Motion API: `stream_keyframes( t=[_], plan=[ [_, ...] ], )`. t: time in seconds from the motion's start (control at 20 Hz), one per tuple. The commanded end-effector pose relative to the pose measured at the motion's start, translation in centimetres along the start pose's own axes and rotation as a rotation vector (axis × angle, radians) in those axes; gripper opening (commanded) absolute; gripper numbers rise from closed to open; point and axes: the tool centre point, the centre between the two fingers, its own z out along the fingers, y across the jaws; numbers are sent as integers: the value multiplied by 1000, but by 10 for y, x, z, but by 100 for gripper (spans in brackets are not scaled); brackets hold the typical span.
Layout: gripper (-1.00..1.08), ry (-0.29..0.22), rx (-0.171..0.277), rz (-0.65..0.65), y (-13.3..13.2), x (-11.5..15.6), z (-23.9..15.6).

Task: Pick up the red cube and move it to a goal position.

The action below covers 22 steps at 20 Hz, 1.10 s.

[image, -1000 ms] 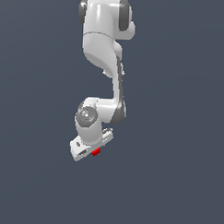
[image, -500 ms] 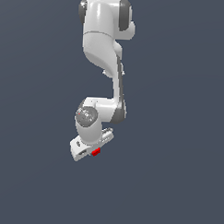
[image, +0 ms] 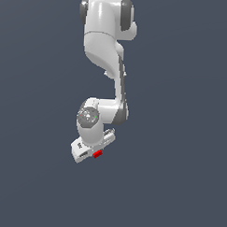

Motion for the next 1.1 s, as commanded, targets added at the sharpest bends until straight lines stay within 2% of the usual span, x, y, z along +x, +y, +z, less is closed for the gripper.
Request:
stream_keyframes(
  t=[0.0, 0.5, 1.05],
  plan=[
    [-100, 1, -1, 0, -2, 1, -4],
    [-100, 1, -1, 0, -30, 6, -51],
    [-100, 0, -2, -1, -95, 20, -158]
  ],
)
